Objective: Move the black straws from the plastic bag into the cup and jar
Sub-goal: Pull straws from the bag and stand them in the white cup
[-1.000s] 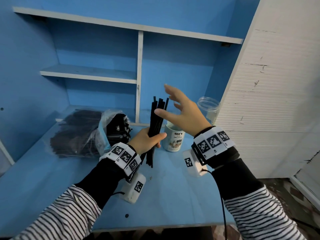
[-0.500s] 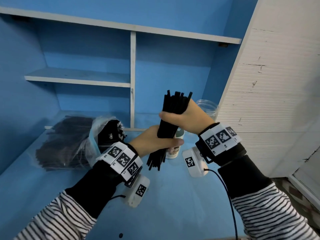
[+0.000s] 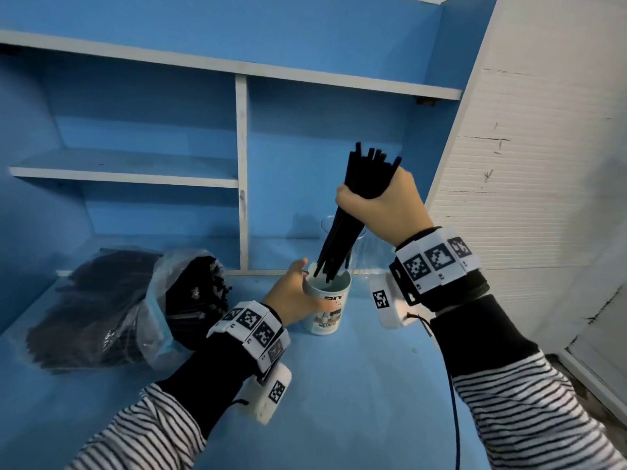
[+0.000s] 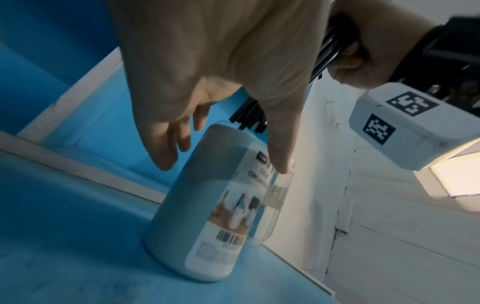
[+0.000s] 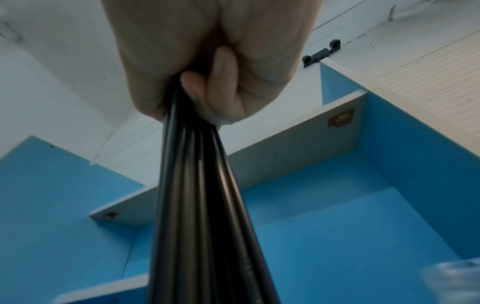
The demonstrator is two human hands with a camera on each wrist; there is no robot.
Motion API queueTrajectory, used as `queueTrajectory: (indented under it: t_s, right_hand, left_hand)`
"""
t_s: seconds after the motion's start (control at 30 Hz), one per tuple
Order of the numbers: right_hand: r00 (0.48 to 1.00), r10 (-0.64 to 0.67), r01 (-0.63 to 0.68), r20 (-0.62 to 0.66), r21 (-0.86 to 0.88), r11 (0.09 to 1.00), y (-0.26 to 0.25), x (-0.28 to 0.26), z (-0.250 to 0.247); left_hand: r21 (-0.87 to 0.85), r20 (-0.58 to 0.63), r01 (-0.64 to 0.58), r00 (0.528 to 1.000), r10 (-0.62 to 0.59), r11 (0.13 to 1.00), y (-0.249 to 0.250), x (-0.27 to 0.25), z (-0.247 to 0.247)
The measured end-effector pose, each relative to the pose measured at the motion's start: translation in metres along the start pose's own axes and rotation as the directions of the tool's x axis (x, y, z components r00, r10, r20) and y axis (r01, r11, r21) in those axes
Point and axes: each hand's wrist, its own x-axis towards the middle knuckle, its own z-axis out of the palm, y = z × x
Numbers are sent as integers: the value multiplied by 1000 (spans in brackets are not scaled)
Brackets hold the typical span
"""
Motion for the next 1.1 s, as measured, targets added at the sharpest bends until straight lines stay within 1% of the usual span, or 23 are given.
queueTrajectory:
  t_s: [0.17,0.23,0.33,0.4,0.5,0.6,0.67,0.77,0.8,0.83,0.93,0.97,1.03,1.1]
  right_hand:
    - [993,69,-70,99,6,998,22,-6,17]
    - [979,119,-112,168,-52,992,31,-7,25]
    - [927,270,-223,260,-196,955,49,-10,39]
    - [888,365,-294,278,-267,918,58,-13,46]
    - [864,412,-359,290,-220,907,62,-17,50]
    - [848,402,-377,345,-141,915,59,-21,47]
    - [862,372,-325,344,-187,927,57,-23,45]
    - [893,299,-163,336,-377,912,54,-23,44]
    - [907,282,-145,314,-396,907,54,-23,44]
    - [916,281,-160,286,-381,911,55,-23,45]
    - [924,327,-288,199,-198,937,57,-25,50]
    - [925,335,-311,179,-154,938,58,-27,51]
    - [930,339,-327,145,-99,940,60,-29,55]
    - [937,330,-323,112,-80,943,61,-31,57]
  left_hand:
    - [18,32,-26,999,26,999,-8,8,1]
    - [34,26,-36,999,35,999,-9,10,1]
    - [47,34,-47,998,45,998,-10,11,1]
    - [31,38,-47,998,46,998,-9,10,1]
    - [32,39,-56,998,54,998,-9,10,1]
    - [33,36,-60,998,59,998,-10,10,1]
    - [22,39,-62,997,61,998,-11,10,2]
    - [7,43,-63,997,63,998,-12,11,3]
    - [3,43,-63,997,63,998,-13,11,3]
    - [-4,41,-65,997,65,998,-13,11,3]
    - [-20,27,-60,998,61,998,-12,10,4]
    - [-19,21,-59,998,59,998,-12,10,4]
    - [-10,18,-55,998,55,998,-12,10,5]
    - [3,28,-37,999,37,999,-10,9,5]
